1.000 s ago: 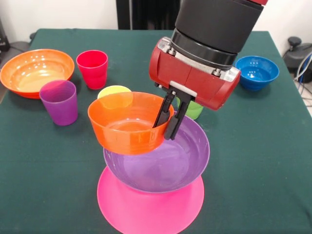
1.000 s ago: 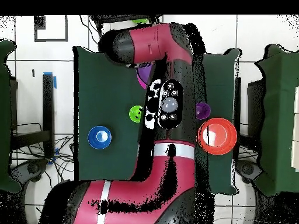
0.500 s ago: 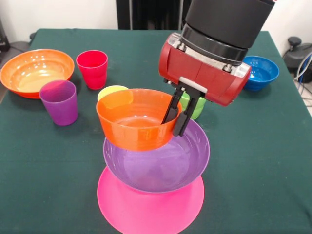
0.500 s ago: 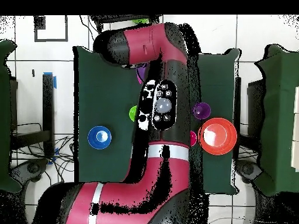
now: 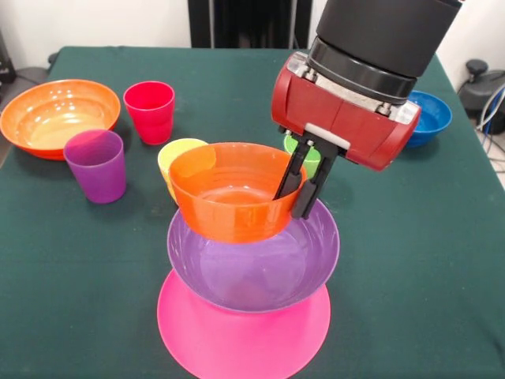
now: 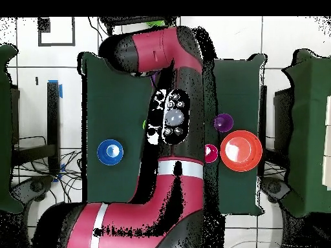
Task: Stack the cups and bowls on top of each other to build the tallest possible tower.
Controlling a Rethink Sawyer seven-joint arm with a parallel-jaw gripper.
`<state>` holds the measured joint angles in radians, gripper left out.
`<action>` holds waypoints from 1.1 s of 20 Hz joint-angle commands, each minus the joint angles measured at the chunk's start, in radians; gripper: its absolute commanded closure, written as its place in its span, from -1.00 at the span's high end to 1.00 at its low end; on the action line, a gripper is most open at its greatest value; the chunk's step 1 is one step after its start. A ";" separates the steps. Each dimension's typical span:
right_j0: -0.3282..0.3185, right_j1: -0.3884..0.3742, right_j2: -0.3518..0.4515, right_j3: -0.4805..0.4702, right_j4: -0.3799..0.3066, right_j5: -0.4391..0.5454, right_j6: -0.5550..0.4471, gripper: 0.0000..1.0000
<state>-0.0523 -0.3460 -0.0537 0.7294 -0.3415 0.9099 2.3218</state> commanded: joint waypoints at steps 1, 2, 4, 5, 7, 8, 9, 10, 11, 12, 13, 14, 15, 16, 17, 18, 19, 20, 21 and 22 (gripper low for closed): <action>0.013 0.040 0.026 0.068 0.013 -0.034 0.107 -1.00; 0.013 0.042 0.025 0.067 0.015 -0.037 0.107 -1.00; 0.014 0.049 0.022 0.062 0.020 -0.043 0.108 -1.00; 0.014 0.051 0.021 0.060 0.023 -0.045 0.107 -1.00; 0.014 0.055 0.019 0.056 0.028 -0.049 0.106 -1.00; 0.014 0.058 0.018 0.054 0.030 -0.051 0.105 -1.00; 0.015 0.061 0.017 0.052 0.033 -0.054 0.106 -1.00; 0.015 0.064 0.017 0.049 0.035 -0.056 0.107 -1.00; 0.017 0.069 0.016 0.042 0.037 -0.056 0.108 -1.00; 0.018 0.071 0.014 0.039 0.038 -0.056 0.109 -1.00; 0.019 0.077 0.012 0.032 0.039 -0.055 0.113 -1.00; 0.022 0.079 0.009 0.029 0.039 -0.055 0.116 -1.00; 0.024 0.081 0.006 0.026 0.041 -0.054 0.120 -1.00; 0.026 0.082 0.004 0.023 0.043 -0.052 0.123 -1.00; 0.028 0.083 0.001 0.020 0.044 -0.050 0.125 -1.00; 0.029 0.084 -0.001 0.017 0.046 -0.048 0.124 -1.00; 0.030 0.086 -0.002 0.014 0.048 -0.047 0.124 -1.00; 0.031 0.088 -0.004 0.010 0.050 -0.047 0.124 -1.00; 0.032 0.090 -0.006 0.008 0.054 -0.048 0.124 -1.00; 0.032 0.091 -0.008 0.007 0.056 -0.048 0.123 -1.00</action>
<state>-0.0453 -0.2649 -0.0986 0.7293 -0.2940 0.8863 2.3218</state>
